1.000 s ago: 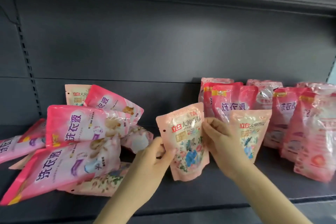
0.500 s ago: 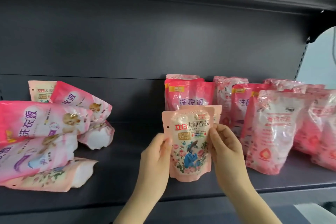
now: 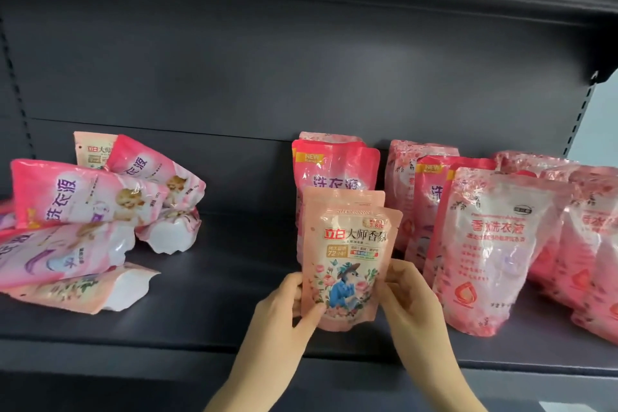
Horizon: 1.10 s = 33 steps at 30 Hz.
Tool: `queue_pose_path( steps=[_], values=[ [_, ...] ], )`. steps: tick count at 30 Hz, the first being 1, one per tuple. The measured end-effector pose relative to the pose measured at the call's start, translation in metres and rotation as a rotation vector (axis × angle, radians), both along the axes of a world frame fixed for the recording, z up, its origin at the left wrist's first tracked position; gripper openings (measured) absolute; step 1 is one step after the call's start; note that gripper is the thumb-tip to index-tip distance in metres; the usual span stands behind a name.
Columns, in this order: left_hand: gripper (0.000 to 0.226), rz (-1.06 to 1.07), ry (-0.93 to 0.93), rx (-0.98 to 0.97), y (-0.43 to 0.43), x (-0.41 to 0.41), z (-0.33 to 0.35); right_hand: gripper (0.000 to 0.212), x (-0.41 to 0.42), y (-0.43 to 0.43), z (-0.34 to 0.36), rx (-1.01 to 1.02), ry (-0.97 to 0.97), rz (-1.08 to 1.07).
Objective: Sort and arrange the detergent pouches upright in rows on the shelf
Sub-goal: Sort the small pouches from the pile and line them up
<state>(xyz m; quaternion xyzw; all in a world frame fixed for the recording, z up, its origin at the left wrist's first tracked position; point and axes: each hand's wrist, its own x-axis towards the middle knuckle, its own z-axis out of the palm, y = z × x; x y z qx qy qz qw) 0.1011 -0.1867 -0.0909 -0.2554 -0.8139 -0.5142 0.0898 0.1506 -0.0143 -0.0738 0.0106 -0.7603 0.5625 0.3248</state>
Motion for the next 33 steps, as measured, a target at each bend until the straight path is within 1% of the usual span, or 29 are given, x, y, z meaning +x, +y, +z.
queue_pose_path(
  steps=[3, 5, 6, 8, 9, 10, 11, 12, 14, 19, 22, 24, 26, 28, 31, 33],
  values=[
    [0.036, 0.014, 0.018, -0.042, 0.005, 0.002, 0.006, 0.023, -0.002, 0.008, 0.001, 0.063, -0.02, -0.022],
    [0.037, 0.045, 0.023, -0.12, 0.003, 0.003, 0.011, 0.023, -0.003, 0.017, 0.002, 0.168, -0.085, -0.042],
    [0.036, 0.063, 0.037, -0.188, 0.0, 0.003, 0.013, 0.02, -0.001, 0.021, 0.004, 0.27, -0.134, -0.069],
    [0.032, 0.115, 0.15, -0.402, -0.011, 0.002, 0.02, 0.011, 0.003, 0.03, 0.011, 0.643, -0.294, -0.134],
    [0.033, 0.148, 0.238, -0.519, -0.018, 0.001, 0.023, 0.017, 0.005, 0.032, 0.017, 0.853, -0.411, -0.167],
    [0.036, 0.171, 0.332, -0.621, -0.027, -0.001, 0.026, 0.028, 0.008, 0.034, 0.022, 1.032, -0.512, -0.203],
    [0.038, 0.17, 0.421, -0.703, -0.036, -0.003, 0.029, 0.036, 0.01, 0.034, 0.028, 1.144, -0.569, -0.226],
    [0.04, 0.154, 0.502, -0.771, -0.046, -0.006, 0.033, 0.039, 0.011, 0.032, 0.035, 1.202, -0.588, -0.234],
    [0.043, 0.126, 0.617, -0.871, -0.069, -0.013, 0.044, 0.039, 0.014, 0.021, 0.05, 1.271, -0.575, -0.221],
    [0.043, 0.089, 0.766, -0.964, -0.128, -0.04, 0.08, 0.037, 0.008, -0.038, 0.081, 1.446, -0.517, -0.172],
    [0.037, 0.097, 0.836, -0.991, -0.166, -0.053, 0.099, 0.039, -0.004, -0.083, 0.093, 1.575, -0.445, -0.132],
    [0.03, 0.13, 0.907, -1.013, -0.192, -0.058, 0.108, 0.043, -0.016, -0.112, 0.099, 1.605, -0.383, -0.116],
    [0.035, 0.153, 0.859, -1.071, -0.223, -0.067, 0.112, 0.042, -0.031, -0.142, 0.104, 1.582, -0.357, -0.096],
    [0.04, 0.152, 0.793, -1.081, -0.252, -0.08, 0.11, 0.041, -0.049, -0.171, 0.107, 1.568, -0.391, -0.062],
    [0.03, 0.159, 0.787, -1.072, -0.289, -0.1, 0.113, 0.04, -0.081, -0.208, 0.111, 1.586, -0.416, -0.07],
    [0.027, 0.166, 0.789, -1.078, -0.306, -0.113, 0.118, 0.04, -0.101, -0.23, 0.113, 1.586, -0.412, -0.098]
  ],
)
